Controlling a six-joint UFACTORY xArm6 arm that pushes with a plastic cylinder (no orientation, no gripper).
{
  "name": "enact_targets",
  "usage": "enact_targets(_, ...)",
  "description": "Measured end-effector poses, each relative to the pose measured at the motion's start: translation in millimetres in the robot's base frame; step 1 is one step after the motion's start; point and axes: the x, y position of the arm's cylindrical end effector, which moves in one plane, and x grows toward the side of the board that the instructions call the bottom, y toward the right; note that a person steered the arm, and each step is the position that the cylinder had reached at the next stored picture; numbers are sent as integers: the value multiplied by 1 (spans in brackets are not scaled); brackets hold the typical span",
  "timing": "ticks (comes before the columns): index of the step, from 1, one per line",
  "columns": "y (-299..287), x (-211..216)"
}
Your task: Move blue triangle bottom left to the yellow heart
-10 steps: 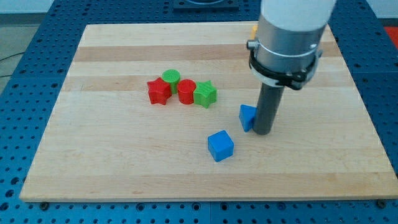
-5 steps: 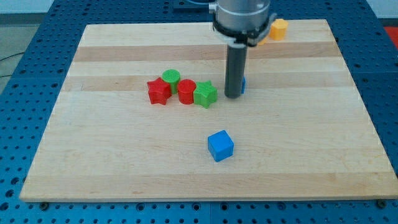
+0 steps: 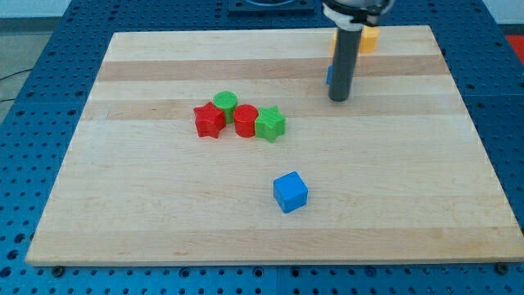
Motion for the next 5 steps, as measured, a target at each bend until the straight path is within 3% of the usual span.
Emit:
enact_targets(2,11,-51)
enact_targets(4,-4,-52)
enact_targets(5,-46,-52)
